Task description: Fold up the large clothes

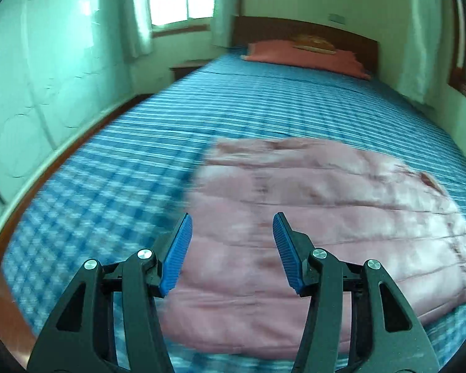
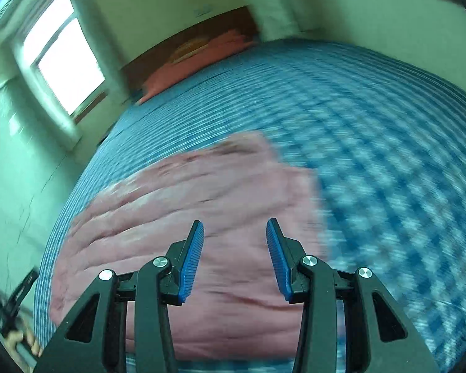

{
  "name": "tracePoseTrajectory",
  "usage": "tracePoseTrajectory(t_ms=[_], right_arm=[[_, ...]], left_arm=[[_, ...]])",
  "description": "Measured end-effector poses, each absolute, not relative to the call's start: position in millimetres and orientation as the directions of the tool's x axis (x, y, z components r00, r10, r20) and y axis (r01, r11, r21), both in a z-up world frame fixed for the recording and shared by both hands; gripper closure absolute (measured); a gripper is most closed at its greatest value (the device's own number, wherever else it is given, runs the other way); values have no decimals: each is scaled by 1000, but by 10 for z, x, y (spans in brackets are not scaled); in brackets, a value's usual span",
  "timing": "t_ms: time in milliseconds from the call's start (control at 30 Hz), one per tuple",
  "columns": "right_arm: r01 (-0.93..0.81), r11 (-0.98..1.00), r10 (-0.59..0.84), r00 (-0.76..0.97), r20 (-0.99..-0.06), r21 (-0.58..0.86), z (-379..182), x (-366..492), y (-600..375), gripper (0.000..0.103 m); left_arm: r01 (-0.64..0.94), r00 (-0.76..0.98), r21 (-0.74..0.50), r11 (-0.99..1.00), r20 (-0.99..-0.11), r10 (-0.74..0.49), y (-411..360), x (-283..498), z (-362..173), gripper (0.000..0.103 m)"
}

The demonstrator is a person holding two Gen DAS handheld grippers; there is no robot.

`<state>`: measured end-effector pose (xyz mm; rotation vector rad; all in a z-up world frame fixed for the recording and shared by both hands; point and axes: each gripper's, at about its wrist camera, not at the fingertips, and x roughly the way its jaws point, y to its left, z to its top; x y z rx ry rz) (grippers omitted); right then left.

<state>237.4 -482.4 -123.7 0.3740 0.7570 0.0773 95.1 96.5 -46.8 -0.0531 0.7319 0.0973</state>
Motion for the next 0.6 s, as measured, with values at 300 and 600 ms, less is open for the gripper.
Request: tracePoseTrajectory(t_ms=[300, 600], right_arm=[[-114, 985, 173, 647, -742, 130, -1369, 2956, -3563, 60], [-110, 992, 15, 604, -797, -65, -1864, 3102, -3197, 60]], left_arm=[[-28, 680, 108, 994, -727, 98, 231, 1432, -847, 49], [-40, 627, 230, 972, -752, 204, 144, 1613, -1350, 49]])
